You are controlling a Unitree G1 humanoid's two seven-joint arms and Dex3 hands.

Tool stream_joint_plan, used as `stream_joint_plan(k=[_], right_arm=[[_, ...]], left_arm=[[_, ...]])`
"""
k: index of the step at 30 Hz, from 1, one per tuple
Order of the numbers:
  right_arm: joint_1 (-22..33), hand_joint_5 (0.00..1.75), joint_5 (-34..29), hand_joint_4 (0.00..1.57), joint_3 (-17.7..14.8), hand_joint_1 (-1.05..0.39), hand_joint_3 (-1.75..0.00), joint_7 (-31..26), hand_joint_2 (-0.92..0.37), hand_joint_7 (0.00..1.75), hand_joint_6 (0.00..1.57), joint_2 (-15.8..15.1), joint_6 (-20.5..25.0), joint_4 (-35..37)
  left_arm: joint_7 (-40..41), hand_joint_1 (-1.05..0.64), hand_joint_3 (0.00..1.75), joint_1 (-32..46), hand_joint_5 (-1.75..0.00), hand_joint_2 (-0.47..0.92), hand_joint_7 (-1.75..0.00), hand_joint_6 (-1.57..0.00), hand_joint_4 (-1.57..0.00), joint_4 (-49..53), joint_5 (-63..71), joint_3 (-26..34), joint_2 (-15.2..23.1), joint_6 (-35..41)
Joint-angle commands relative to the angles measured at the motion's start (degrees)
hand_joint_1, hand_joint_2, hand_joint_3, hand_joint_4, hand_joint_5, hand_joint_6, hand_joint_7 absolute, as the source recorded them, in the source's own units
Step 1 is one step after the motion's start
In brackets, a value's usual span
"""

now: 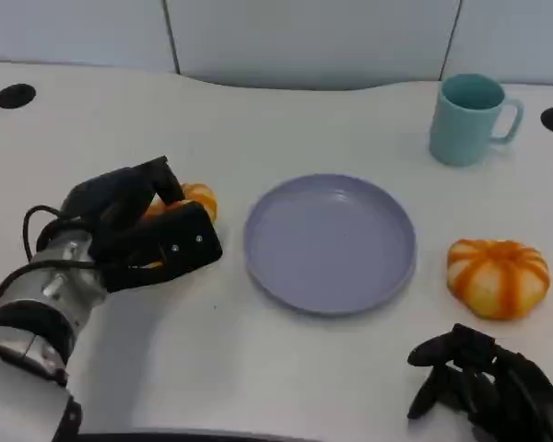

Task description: Grasp the bread from the table and place it into the plate.

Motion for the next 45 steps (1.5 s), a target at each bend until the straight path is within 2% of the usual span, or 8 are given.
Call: stream_joint_plan(k=[1,8,17,25,32,35,40,45], right_arm=[[0.2,1.54,0.0,0.59,0.1,-0.42,-0.35,-0.9,-0.92,1.03,0.65,-0.4,1.5,-0.3],[0.2,1.55,-0.4,0.61,0.5,-0.41,-0.36,-1.8,-0.92,1.04,0.65,-0.3,2.7,-1.2],[-1.9,1.53,0.2,0.61,0.1,-0.4,-0.37,0.7,-0.92,1.03,0.64,0.0,-0.2,3.1],[-1.8,1.52,-0.9,0.62,0.7,-0.41,-0.35,-0.9,-0.92,1.03,0.65,0.1,0.8,2.0],[-1.7,1.53,-1.1,0.61,0.9,-0.42,-0.34,-1.4,-0.92,1.04,0.65,0.4,1.3,1.6],[-1.8,1.53,-1.3,0.6,1.0,-0.43,-0.34,-1.5,-0.92,1.04,0.65,0.4,1.0,1.8],[-2.6,1.5,-0.3,0.63,0.5,-0.45,-0.31,-0.1,-0.92,1.01,0.67,0.9,-1.0,4.3],[-3.1,1.48,-0.1,0.64,0.2,-0.46,-0.32,0.9,-0.92,0.99,0.68,0.9,-2.1,5.8]], left_arm=[[1.0,-0.13,0.24,-1.4,-1.75,0.83,-1.75,-0.59,-0.73,-1.0,0.1,0.0,1.5,-2.8],[1.8,-0.11,0.24,-3.0,-1.75,0.83,-1.75,-0.62,-0.8,-1.8,2.0,-1.9,0.2,-6.4],[5.0,-0.15,0.26,-5.6,-1.75,0.8,-1.75,-0.66,-0.87,-2.7,5.0,-5.4,-2.6,-9.9],[5.4,-0.11,0.32,-7.1,-1.75,0.79,-1.75,-0.7,-0.91,-3.1,7.1,-8.2,-4.7,-11.8],[5.4,-0.14,0.62,-8.6,-1.75,0.66,-1.75,-0.73,-0.95,-3.2,9.8,-11.3,-6.5,-12.3],[5.3,-0.14,0.83,-9.1,-1.75,0.57,-1.75,-0.74,-0.96,-3.0,10.8,-12.5,-7.0,-12.3],[2.3,-0.14,0.96,-9.8,-1.75,0.45,-1.75,-0.73,-0.95,-2.4,11.2,-13.5,-8.4,-11.3],[2.0,-0.2,0.98,-9.8,-1.75,0.45,-1.75,-0.74,-0.96,-2.2,12.4,-15.1,-9.0,-10.4]])
